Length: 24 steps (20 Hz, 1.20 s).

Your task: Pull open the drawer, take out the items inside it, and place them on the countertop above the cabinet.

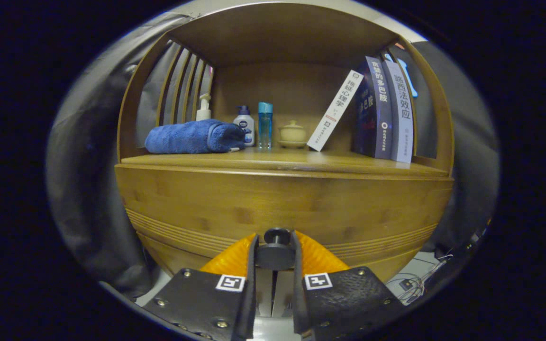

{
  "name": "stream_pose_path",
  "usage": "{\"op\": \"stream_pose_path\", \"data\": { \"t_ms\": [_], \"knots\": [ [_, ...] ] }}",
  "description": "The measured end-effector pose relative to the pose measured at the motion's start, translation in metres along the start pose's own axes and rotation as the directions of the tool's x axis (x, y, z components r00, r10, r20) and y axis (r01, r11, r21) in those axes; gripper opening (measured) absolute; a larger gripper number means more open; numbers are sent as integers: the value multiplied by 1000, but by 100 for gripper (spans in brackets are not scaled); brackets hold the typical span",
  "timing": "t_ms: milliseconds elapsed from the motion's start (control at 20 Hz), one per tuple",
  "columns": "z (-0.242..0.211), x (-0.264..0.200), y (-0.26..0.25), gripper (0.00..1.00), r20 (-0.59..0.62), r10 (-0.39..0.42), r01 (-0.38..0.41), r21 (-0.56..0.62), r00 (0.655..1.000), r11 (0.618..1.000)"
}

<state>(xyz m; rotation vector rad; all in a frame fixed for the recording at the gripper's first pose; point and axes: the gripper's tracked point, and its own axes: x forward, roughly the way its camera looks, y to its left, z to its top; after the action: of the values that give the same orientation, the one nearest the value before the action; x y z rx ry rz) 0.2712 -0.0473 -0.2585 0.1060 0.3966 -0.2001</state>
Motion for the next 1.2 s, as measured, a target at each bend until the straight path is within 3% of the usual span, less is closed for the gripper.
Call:
{"op": "stream_pose_path", "data": {
  "t_ms": [100,1200],
  "knots": [
    [-1,0,-1,24,-2,-17,16,-26,1000,1000],
    [-25,-98,0,24,-1,7,-7,12,1000,1000]
  ]
}}
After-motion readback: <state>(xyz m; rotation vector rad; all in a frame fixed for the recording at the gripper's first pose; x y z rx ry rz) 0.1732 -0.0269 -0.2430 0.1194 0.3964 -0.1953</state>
